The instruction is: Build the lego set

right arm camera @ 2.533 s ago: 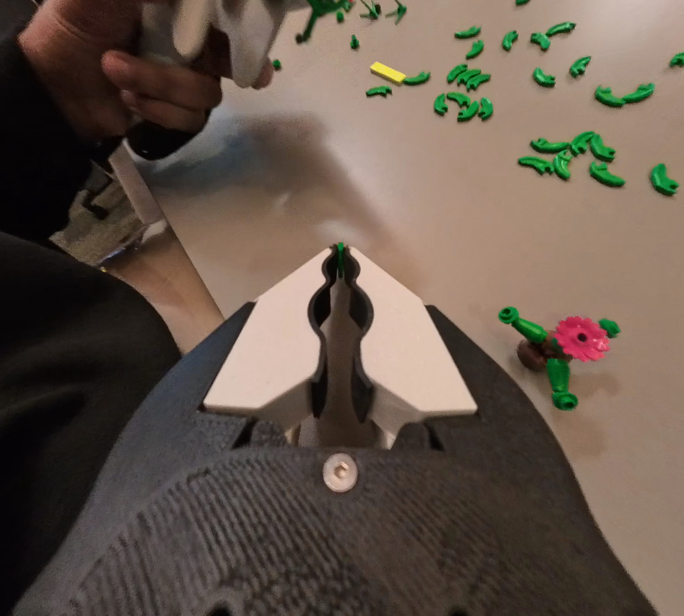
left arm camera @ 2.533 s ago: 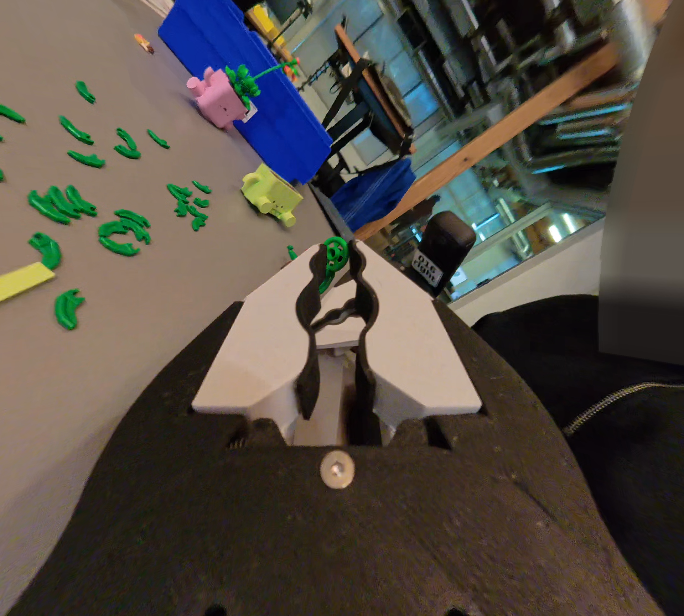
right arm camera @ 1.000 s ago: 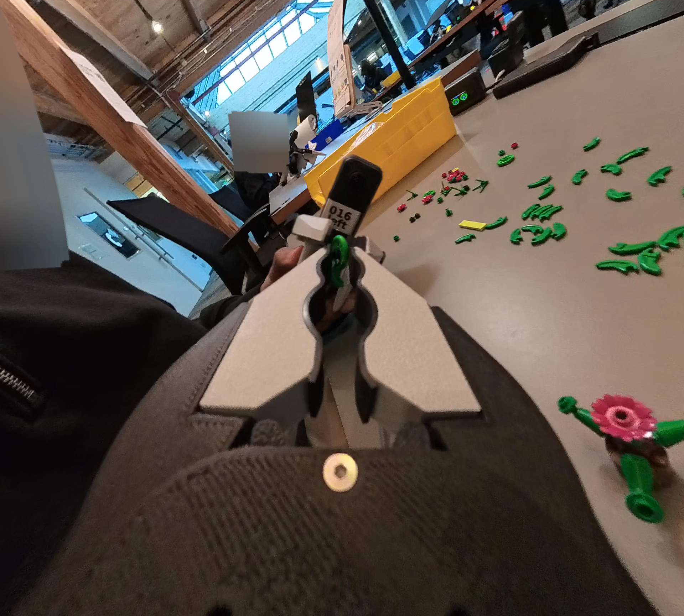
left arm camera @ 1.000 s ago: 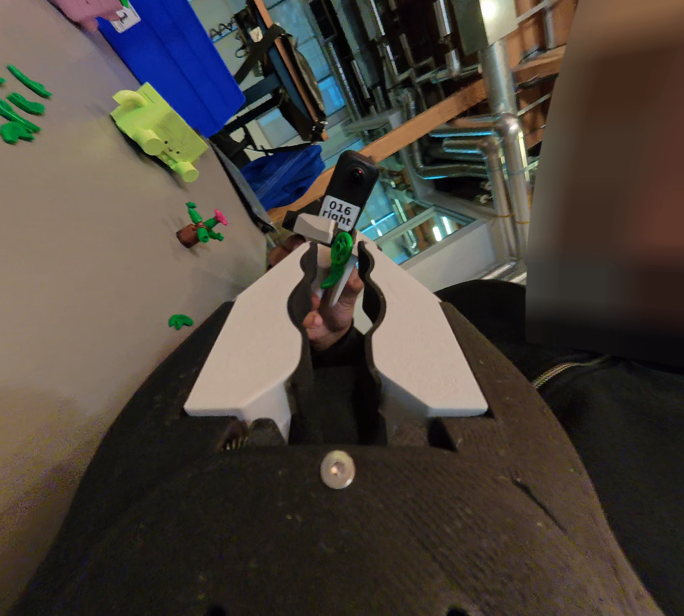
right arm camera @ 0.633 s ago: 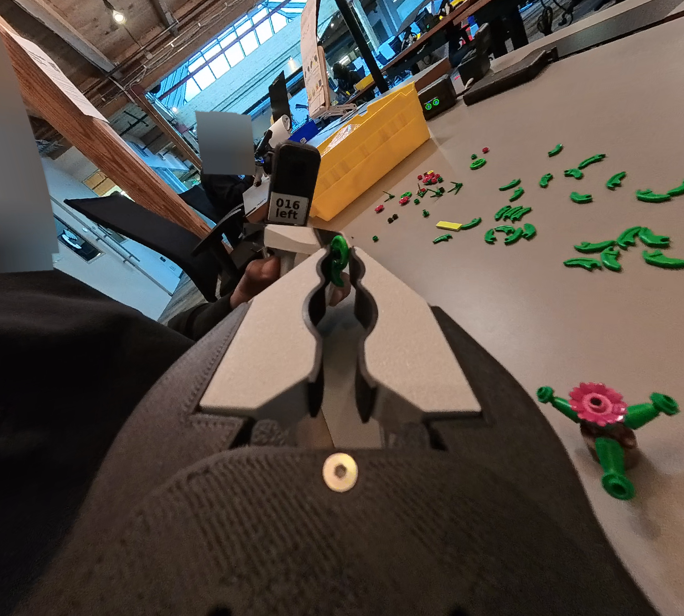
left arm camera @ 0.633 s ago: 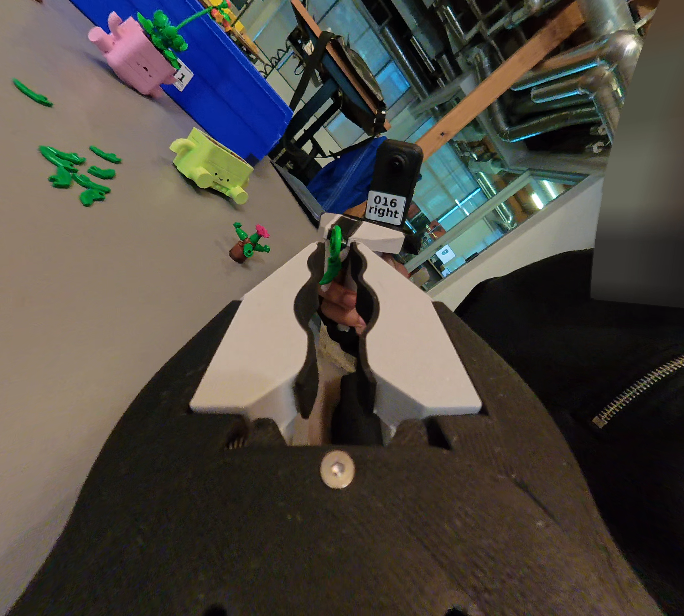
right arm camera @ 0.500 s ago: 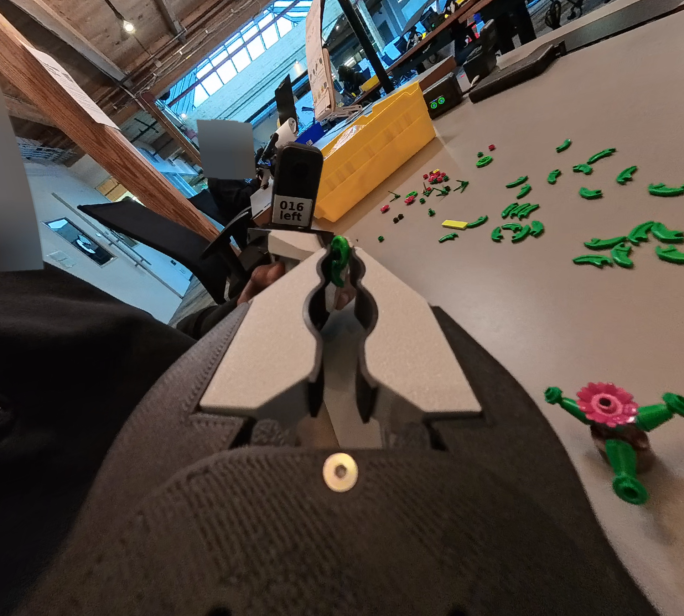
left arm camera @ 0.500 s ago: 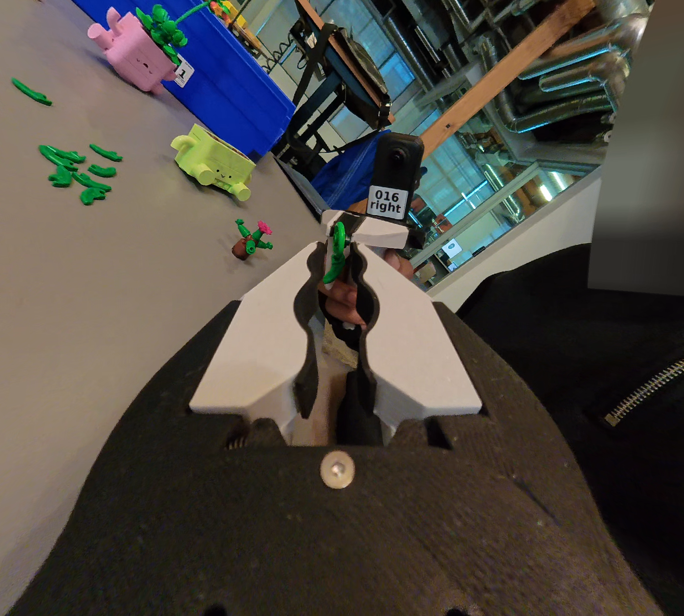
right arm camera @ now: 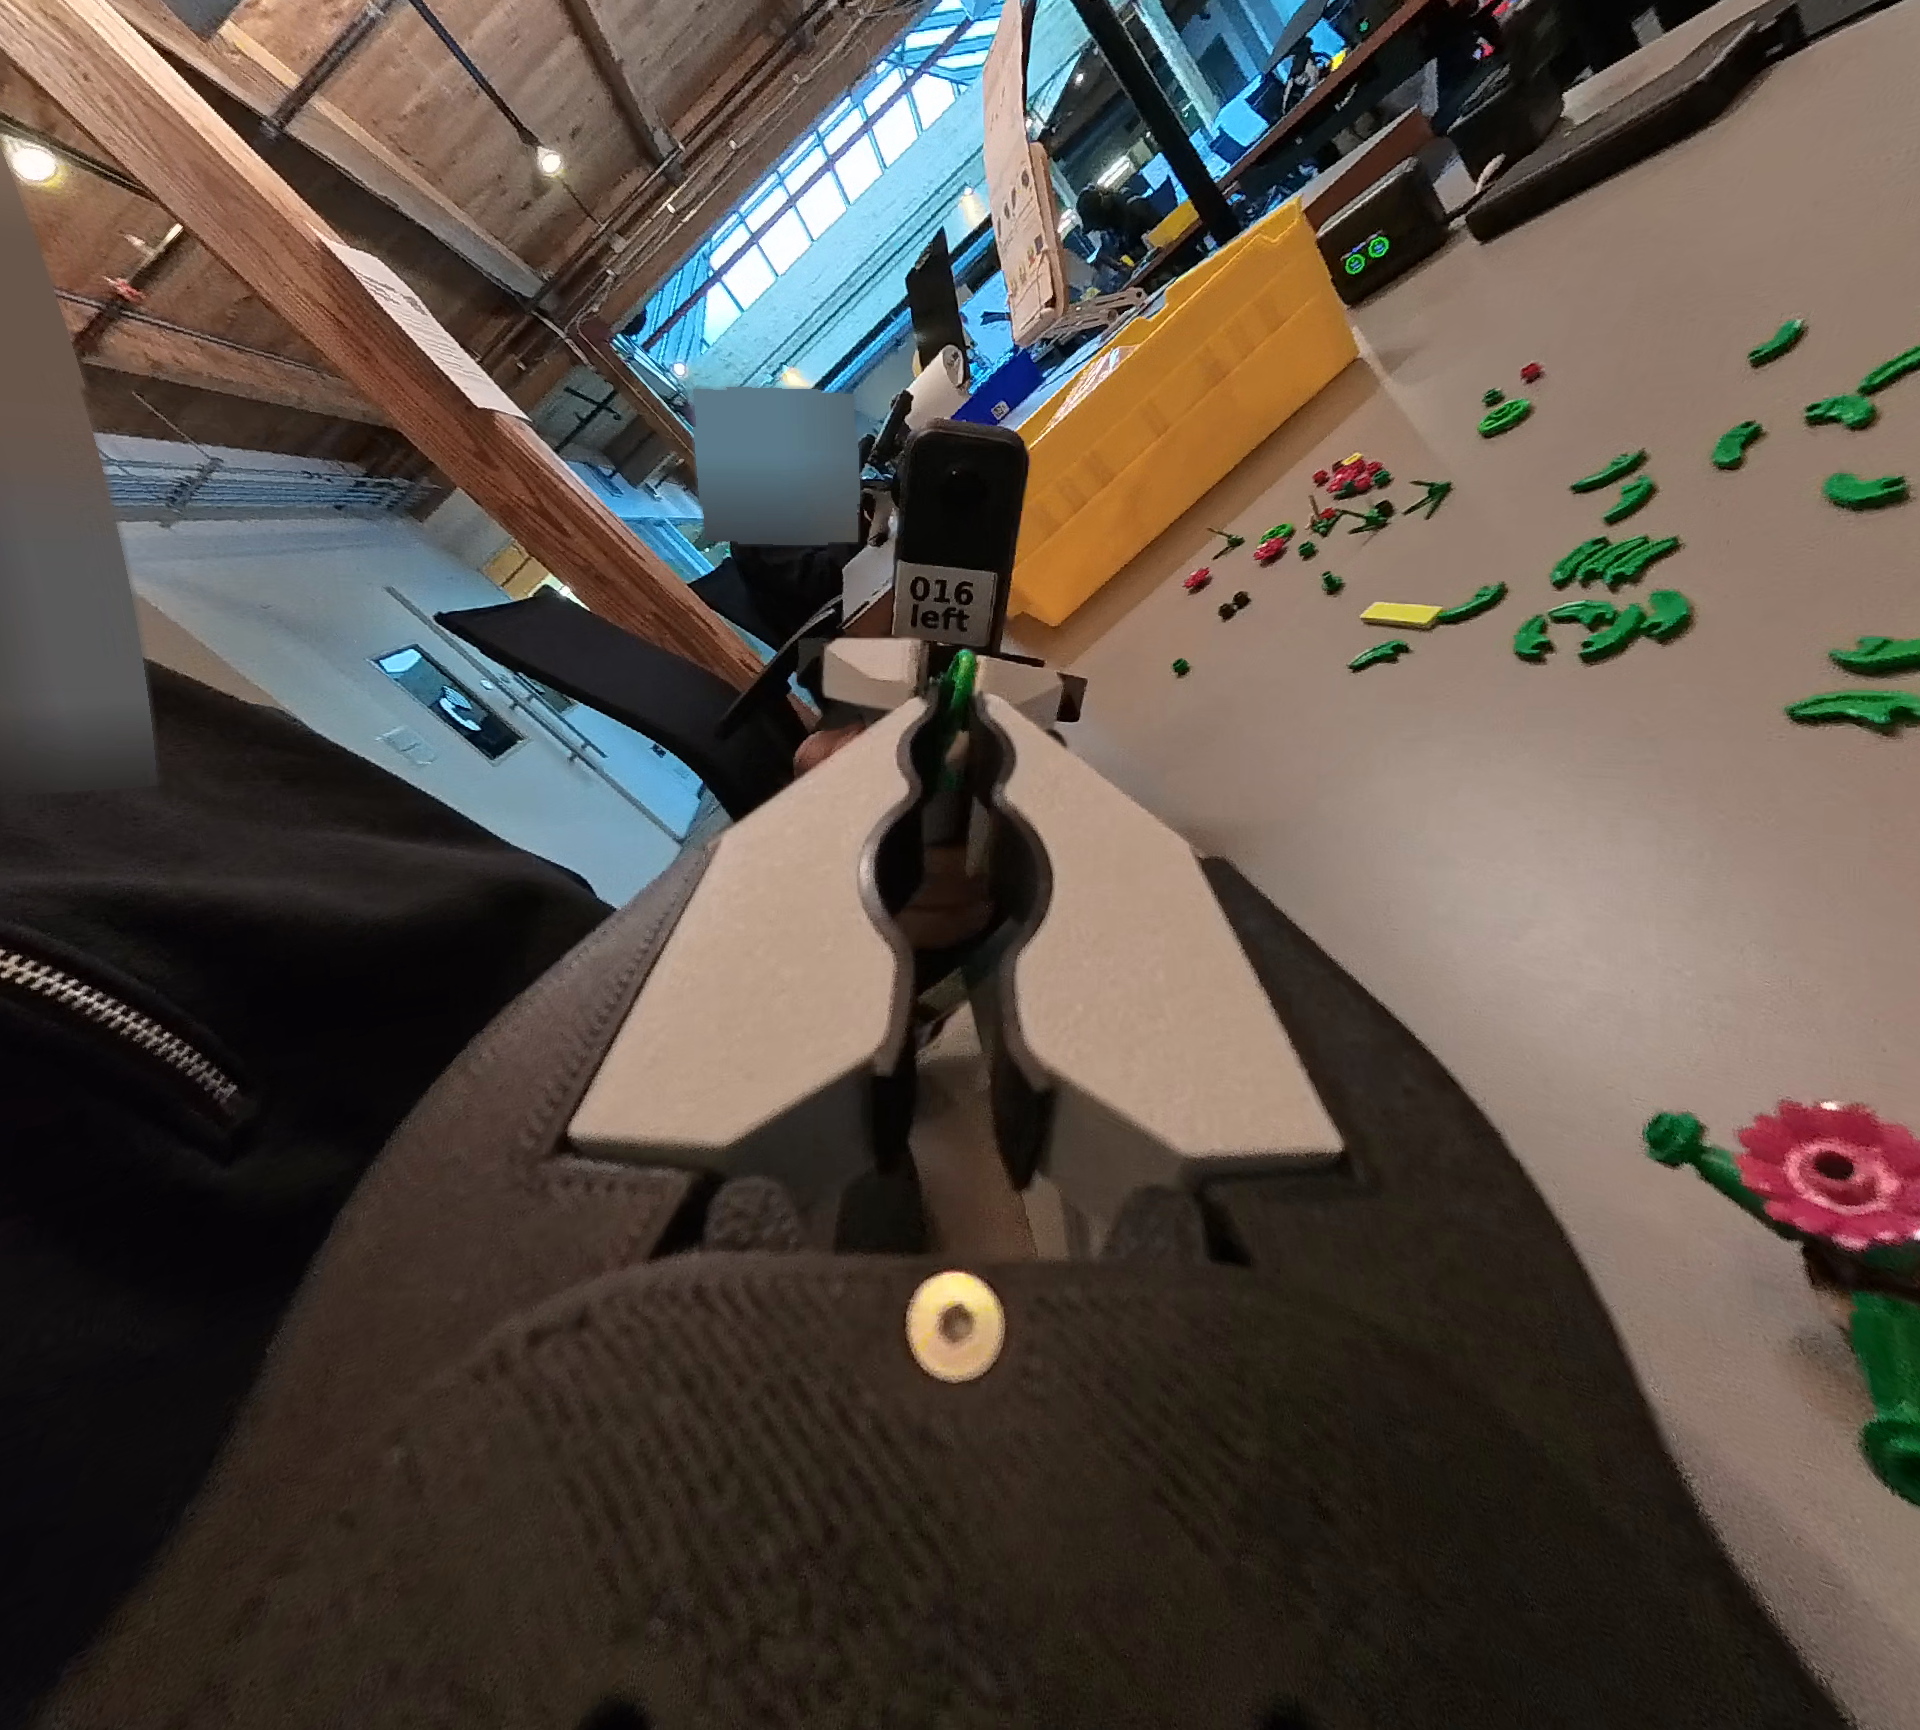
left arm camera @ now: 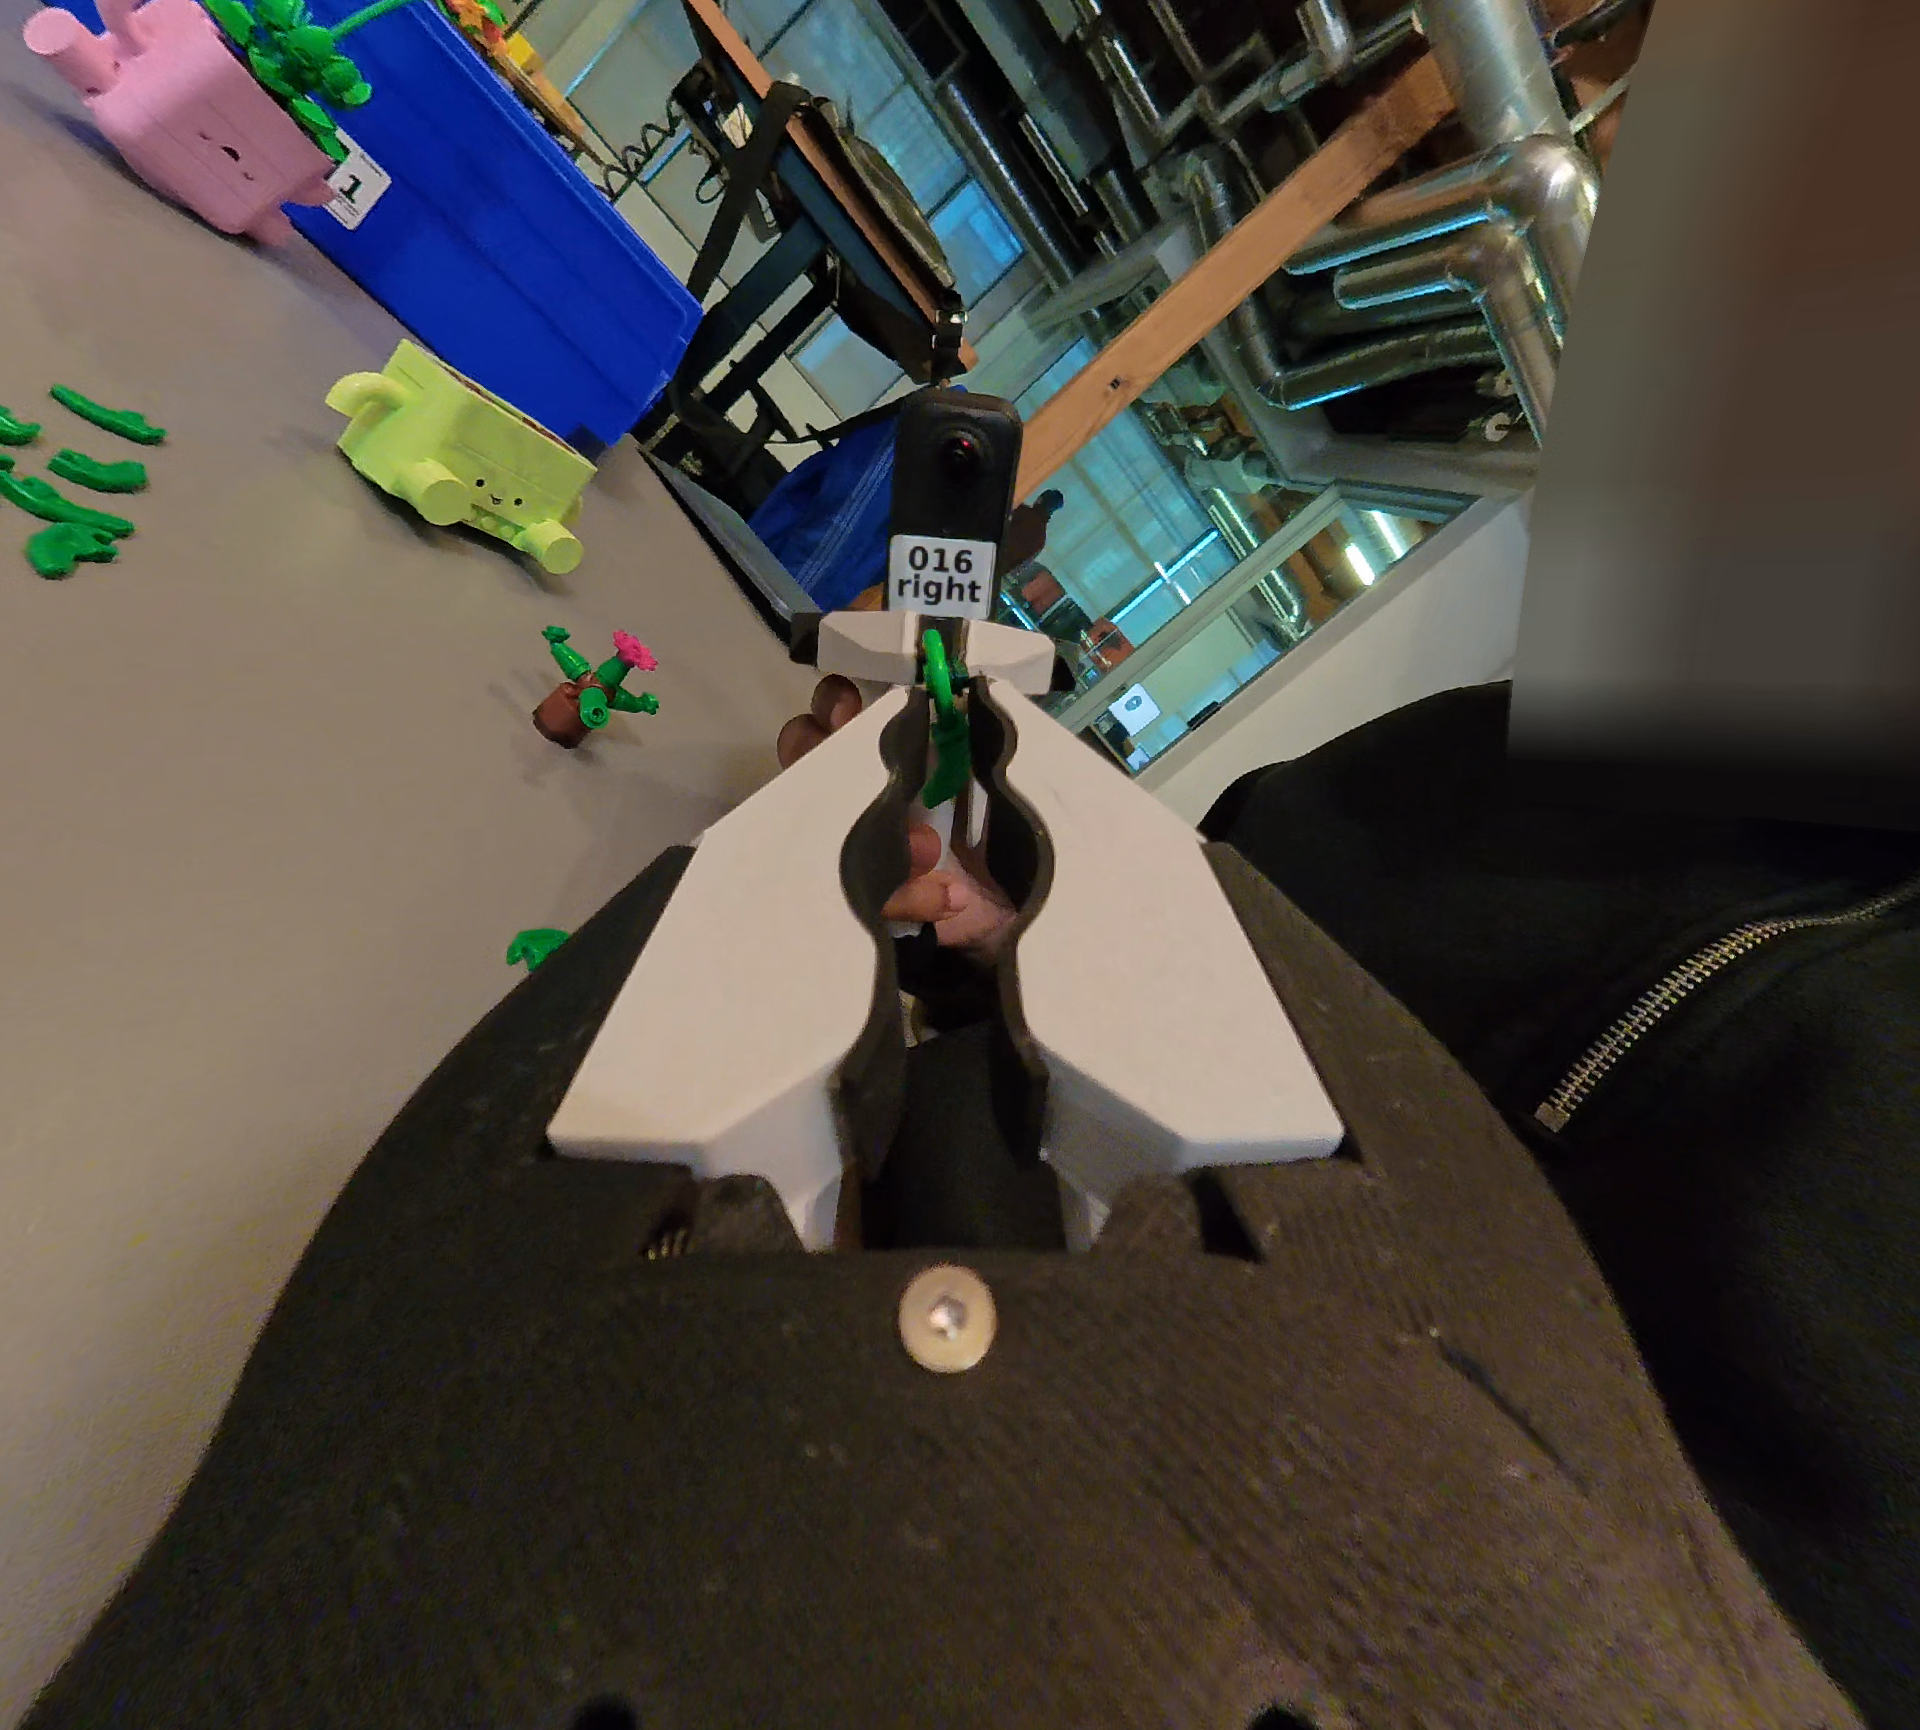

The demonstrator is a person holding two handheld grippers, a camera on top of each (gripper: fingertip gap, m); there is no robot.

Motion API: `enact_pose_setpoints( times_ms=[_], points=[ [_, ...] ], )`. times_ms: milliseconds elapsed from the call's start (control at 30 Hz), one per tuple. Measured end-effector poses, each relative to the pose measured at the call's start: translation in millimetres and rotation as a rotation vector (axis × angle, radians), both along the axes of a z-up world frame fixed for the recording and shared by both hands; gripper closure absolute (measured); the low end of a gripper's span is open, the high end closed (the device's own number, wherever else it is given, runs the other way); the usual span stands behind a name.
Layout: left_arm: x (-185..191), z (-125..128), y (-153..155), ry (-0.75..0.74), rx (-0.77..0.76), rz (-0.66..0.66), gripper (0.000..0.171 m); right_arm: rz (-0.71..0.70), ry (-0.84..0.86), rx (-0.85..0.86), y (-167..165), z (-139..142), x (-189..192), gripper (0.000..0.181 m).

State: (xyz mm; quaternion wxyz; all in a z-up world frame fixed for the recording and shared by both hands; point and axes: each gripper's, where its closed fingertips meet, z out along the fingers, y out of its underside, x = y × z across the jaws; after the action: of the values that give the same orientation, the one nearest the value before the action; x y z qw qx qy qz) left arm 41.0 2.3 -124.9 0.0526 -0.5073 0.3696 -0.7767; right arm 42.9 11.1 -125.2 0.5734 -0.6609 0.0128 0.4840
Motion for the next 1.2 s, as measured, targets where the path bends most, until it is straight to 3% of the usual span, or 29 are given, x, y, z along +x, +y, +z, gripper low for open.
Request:
enact_pose_setpoints(
  times_ms=[167, 267, 433, 633, 767, 1000, 1200],
  points=[
    [0, 0, -1, 0.002, 0.017, 0.007, 0.164, 0.019, 0.028, -0.011, -1, 0, 0, 0.181],
    [2, -1, 0, 0.002, 0.027, 0.026, 0.151, 0.013, 0.005, -0.018, -1, -2, 0, 0.181],
    [2, -2, -1, 0.002, 0.074, 0.038, 0.165, 0.012, -0.011, -0.028, 0, -3, -2, 0.181],
    [4, -6, 2, 0.030, 0.098, 0.059, 0.165, -0.025, -0.062, -0.034, 2, -6, 0, 0.180],
    [3, -7, 22, 0.051, 0.031, 0.132, 0.165, -0.120, -0.168, -0.041, 1, -8, 17, 0.175],
    [1, -19, 35, 0.120, -0.061, 0.148, 0.165, -0.165, -0.647, -0.343, -5, -81, 28, 0.172],
    [2, -31, 24, 0.203, -0.049, 0.100, 0.165, -0.110, -0.670, -0.401, 4, -100, 10, 0.166]
  ],
)
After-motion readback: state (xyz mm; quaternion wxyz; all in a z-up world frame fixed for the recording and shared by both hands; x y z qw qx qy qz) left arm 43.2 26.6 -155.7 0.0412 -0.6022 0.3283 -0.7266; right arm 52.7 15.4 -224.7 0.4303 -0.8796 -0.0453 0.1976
